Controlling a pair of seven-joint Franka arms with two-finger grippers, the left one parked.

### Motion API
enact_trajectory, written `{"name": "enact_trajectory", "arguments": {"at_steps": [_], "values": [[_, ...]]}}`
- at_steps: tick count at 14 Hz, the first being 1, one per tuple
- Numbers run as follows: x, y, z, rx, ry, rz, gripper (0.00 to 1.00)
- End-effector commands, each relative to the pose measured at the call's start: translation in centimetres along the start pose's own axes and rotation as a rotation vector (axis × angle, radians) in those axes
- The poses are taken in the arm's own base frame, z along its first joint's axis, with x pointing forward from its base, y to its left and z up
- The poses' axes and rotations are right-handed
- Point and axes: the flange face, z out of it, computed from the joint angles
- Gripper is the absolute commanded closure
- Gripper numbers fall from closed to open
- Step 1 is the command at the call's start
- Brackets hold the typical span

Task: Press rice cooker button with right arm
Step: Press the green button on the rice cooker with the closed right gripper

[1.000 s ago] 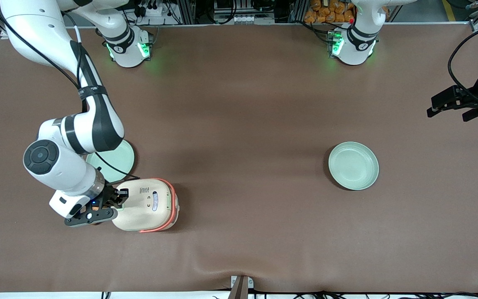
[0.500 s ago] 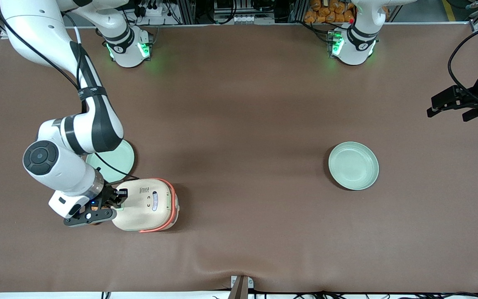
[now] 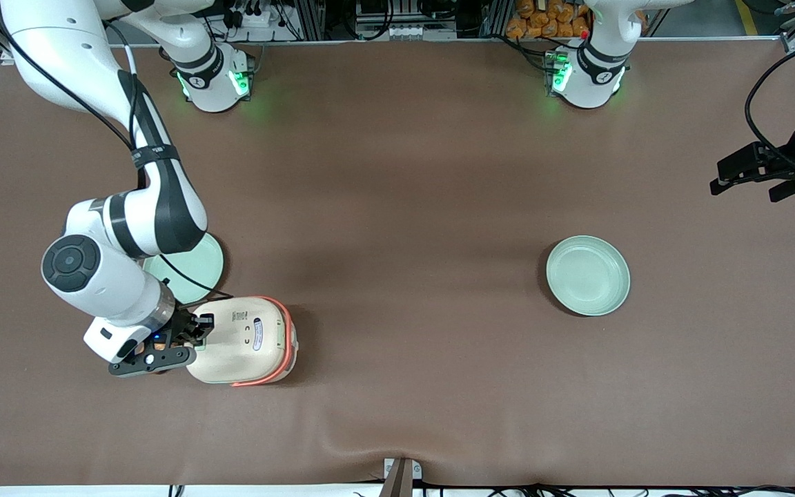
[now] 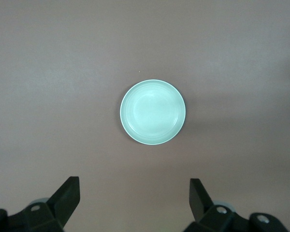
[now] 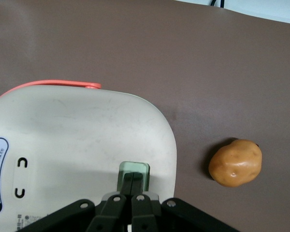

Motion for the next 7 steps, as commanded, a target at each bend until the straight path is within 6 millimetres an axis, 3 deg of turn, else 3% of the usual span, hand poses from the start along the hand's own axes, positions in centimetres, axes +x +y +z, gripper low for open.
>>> {"name": "enact_trajectory", "arguments": {"at_steps": [1,3,5,6,7], "values": [[-0.2,0.2,1.7,-0.006,-0.019,0.009,0.99],[0.3,-0.5,0.2,-0.008,0.005,-0.006,0.88],[0.9,-0.6,-2.5,-0.007,0.048,-0.008,0.64],[1.1,-0.8,-4.1,-0.007,0.068,-0.014,0.37],[1.2,-1.1,-5.8,0.001,0.090,-0.012,0.01]]}}
